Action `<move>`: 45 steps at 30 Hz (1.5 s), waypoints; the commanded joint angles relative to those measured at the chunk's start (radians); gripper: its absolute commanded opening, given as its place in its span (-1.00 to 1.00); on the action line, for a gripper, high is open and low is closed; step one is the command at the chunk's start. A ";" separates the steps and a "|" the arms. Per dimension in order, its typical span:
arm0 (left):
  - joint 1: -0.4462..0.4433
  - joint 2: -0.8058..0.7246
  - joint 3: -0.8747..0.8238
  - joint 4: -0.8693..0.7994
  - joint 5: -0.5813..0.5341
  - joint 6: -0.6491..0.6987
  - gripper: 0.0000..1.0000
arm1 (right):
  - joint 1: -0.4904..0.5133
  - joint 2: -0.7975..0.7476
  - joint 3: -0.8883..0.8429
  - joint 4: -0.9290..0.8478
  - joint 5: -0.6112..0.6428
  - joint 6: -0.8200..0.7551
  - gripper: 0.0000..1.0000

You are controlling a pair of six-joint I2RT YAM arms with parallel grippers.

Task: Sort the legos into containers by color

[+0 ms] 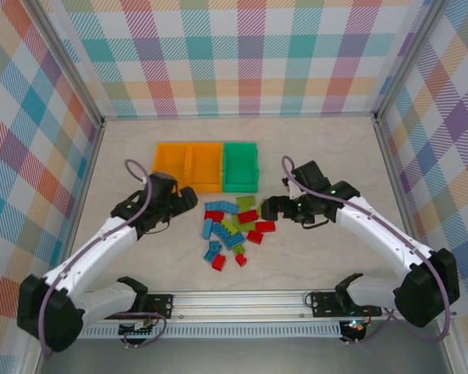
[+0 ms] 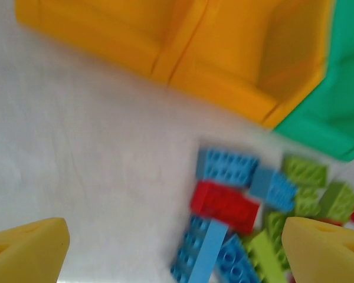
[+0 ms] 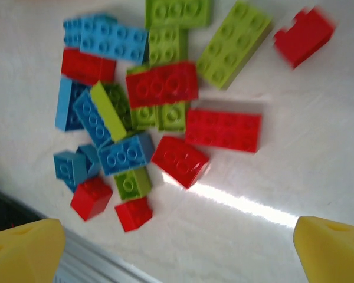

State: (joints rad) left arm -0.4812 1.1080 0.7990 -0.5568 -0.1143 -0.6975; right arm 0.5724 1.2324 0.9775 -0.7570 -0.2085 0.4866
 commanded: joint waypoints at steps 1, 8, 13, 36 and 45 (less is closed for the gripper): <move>-0.073 0.058 -0.011 -0.068 0.064 -0.099 0.73 | 0.048 0.024 0.037 -0.041 -0.011 0.053 0.99; -0.143 0.267 0.015 0.066 0.127 -0.110 0.16 | 0.092 0.001 0.018 0.002 0.006 0.093 0.99; -0.161 0.336 -0.018 0.140 0.146 -0.035 -0.02 | 0.091 -0.051 -0.028 0.011 0.023 0.115 1.00; -0.165 0.337 0.001 0.083 0.042 0.038 -0.69 | 0.092 -0.070 -0.031 0.010 0.021 0.146 0.99; -0.087 0.217 0.253 -0.070 -0.200 0.210 -0.75 | 0.124 -0.113 -0.005 0.083 0.014 0.142 0.99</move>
State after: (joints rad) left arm -0.6205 1.3281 0.9512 -0.5690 -0.1585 -0.5903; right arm 0.6834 1.1496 0.9371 -0.7258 -0.1951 0.6178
